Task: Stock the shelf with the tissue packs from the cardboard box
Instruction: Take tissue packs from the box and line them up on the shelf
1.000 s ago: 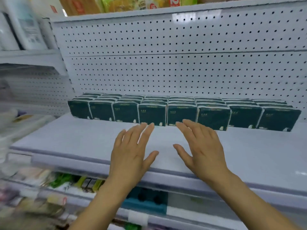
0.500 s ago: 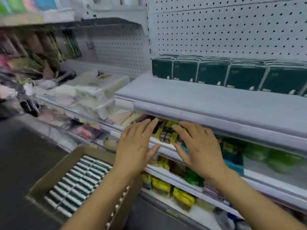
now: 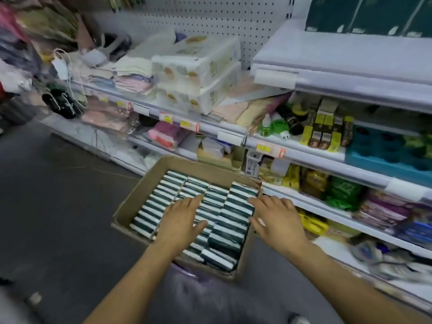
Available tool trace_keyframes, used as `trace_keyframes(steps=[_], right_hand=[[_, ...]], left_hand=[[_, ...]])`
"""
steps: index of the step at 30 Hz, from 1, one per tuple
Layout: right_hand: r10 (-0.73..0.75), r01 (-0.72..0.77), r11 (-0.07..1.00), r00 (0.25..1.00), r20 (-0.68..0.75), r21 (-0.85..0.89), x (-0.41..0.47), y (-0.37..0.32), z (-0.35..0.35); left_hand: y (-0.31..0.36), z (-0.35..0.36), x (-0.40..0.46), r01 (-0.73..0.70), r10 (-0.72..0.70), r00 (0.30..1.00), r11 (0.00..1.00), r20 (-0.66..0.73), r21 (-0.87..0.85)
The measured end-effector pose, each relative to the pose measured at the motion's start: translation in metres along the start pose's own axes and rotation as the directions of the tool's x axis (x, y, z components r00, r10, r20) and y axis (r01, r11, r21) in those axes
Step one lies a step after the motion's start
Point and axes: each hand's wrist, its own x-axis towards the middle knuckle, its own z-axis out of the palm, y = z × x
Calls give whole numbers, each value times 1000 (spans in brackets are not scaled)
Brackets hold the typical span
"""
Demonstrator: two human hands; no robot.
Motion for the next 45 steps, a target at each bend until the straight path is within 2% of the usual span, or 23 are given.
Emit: trace_keyframes(steps=[6, 10, 16, 21, 27, 33, 37, 40, 43, 45], right_hand=[[-10, 0, 1000, 948, 318, 30, -4, -22, 68], [-3, -11, 999, 914, 405, 32, -1, -24, 116], [-56, 82, 996, 888, 457, -37, 11, -32, 173], [-25, 121, 976, 890, 456, -183, 17, -36, 197], [-52, 122, 978, 927, 370, -167, 19, -40, 208], [3, 63, 988, 905, 424, -140, 11, -46, 210], [65, -72, 997, 914, 400, 3, 10, -43, 196], [132, -194, 961, 946, 295, 195, 7, -37, 160], [225, -285, 905, 950, 214, 316, -1, -26, 114], [292, -345, 857, 937, 189, 383, -7, -14, 83]], left_hand=[[-30, 73, -5, 50, -29, 967, 996, 252, -78], [-35, 120, -2, 32, 10, 929, 994, 369, -108], [-38, 170, 7, 35, 38, 880, 989, 474, -145], [-40, 182, 14, 9, 59, 884, 989, 464, -145], [-43, 181, 18, 21, 50, 884, 989, 466, -146], [-40, 177, 14, 11, 57, 897, 989, 439, -150], [-41, 170, 4, 55, 49, 916, 968, 399, -246], [-42, 147, -6, 117, 12, 939, 928, 344, -353], [-38, 117, -10, 215, -77, 955, 843, 285, -493], [-29, 94, -7, 225, -104, 966, 787, 235, -575]])
